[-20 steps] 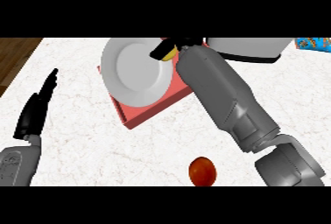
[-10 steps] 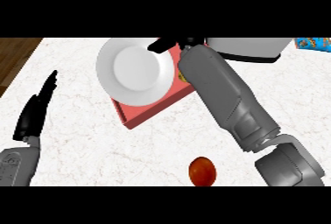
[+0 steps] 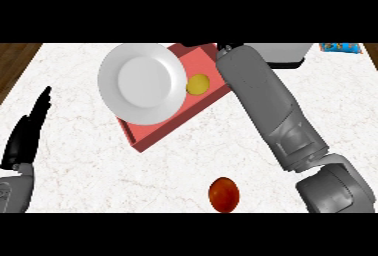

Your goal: Pick the lemon from the plate and place it in the cardboard box

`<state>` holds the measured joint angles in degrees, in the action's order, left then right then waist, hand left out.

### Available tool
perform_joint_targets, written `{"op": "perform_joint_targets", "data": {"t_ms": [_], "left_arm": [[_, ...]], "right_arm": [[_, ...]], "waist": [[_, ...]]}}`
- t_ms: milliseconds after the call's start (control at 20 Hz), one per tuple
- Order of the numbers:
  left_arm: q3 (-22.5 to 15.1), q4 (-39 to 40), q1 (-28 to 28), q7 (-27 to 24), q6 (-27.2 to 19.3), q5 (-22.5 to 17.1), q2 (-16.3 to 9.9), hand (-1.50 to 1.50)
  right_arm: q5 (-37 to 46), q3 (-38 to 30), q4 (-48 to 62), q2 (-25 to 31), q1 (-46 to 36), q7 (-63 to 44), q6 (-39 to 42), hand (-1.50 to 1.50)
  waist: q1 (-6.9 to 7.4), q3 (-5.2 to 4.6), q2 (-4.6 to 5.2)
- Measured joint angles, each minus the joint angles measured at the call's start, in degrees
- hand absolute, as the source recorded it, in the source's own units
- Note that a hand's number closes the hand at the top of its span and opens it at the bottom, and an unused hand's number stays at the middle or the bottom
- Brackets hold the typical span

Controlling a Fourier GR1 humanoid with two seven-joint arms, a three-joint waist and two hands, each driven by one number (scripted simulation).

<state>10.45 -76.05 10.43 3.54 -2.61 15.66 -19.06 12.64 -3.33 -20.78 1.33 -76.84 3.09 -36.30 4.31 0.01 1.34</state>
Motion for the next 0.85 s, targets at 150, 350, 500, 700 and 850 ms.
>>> {"op": "perform_joint_targets", "data": {"t_ms": [150, 350, 500, 700, 850], "left_arm": [[0.9, 0.8, -1.1, -1.0, -0.1, -0.2, -0.3, 0.0], [1.5, 1.0, -2.4, -1.6, -0.7, 0.0, -0.3, 0.0], [1.5, 0.0, -3.1, -0.6, -1.3, 0.3, 0.2, 0.0], [2.4, 0.2, -4.6, -1.3, -1.1, -0.1, 0.0, 0.0], [2.6, -0.6, -5.6, -1.3, -1.2, 0.0, 0.1, 0.0]], "right_arm": [[-1.8, -2.0, -0.5, 1.8, 2.4, 3.4, 2.1, -1.5], [-3.1, -3.8, -1.3, 5.0, 5.2, 5.8, 4.4, -1.5], [-3.6, -3.7, -4.1, 8.0, 8.6, 5.9, 7.7, -1.5], [-3.8, -2.7, -10.1, 11.7, 14.3, 4.5, 12.5, -1.5], [-4.3, -1.9, -15.1, 15.0, 19.2, 3.7, 17.9, -1.5]], "waist": [[-1.44, 0.0, -0.4], [-2.65, 0.0, -0.79], [-3.68, 0.01, -1.22], [-4.59, -0.01, -1.55], [-5.0, -0.01, -1.7]]}}
